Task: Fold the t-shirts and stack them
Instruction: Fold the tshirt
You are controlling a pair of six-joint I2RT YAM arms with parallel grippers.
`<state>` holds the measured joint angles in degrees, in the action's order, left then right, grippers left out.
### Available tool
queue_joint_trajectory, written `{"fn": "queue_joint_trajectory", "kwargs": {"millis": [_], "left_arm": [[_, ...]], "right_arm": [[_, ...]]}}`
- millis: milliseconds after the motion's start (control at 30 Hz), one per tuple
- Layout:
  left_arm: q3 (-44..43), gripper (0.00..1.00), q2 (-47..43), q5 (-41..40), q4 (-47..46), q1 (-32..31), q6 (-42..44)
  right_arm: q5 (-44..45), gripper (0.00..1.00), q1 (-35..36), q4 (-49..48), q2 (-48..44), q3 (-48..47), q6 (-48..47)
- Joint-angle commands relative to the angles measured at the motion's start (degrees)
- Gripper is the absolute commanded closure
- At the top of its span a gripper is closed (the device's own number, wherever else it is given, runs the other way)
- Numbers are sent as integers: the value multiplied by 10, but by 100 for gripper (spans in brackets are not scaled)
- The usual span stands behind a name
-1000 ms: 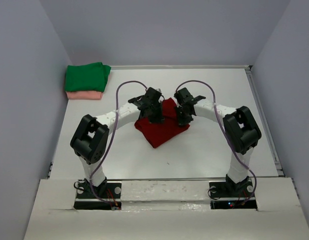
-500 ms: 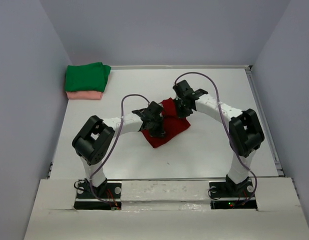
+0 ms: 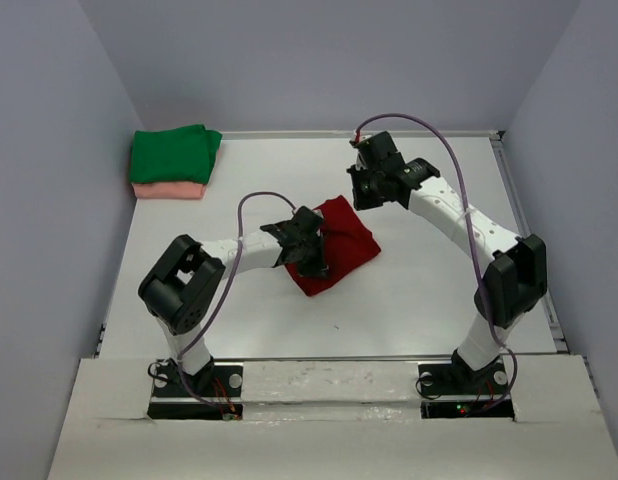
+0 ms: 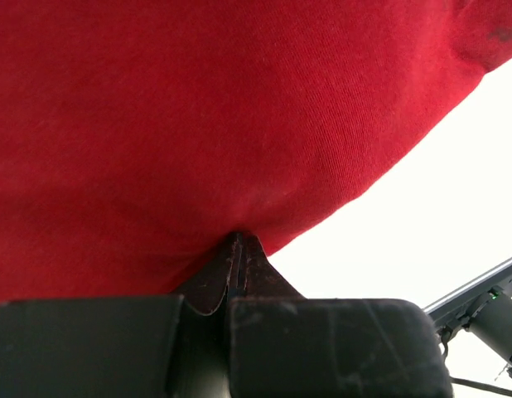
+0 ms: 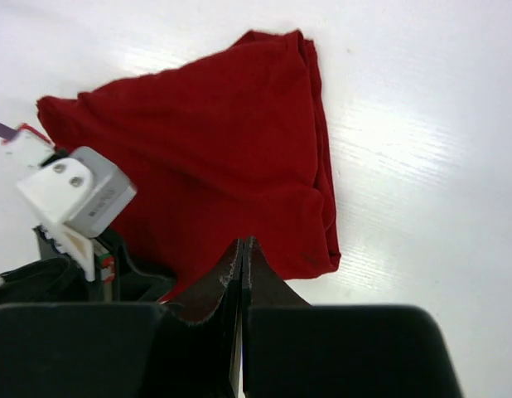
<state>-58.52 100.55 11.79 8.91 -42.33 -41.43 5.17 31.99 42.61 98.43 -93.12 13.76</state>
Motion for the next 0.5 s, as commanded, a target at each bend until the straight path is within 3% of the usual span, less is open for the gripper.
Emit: {"fn": "queue_joint_trajectory", "kwargs": {"millis": [0,467], "left_arm": [[3,100,-55,-26,28,-3,-1],[-58,100,-96,-100,112,-5,12]], "right_arm": [[-43,100,11,-10,29,24,3],[-66,100,64,-63,122,69,21]]}}
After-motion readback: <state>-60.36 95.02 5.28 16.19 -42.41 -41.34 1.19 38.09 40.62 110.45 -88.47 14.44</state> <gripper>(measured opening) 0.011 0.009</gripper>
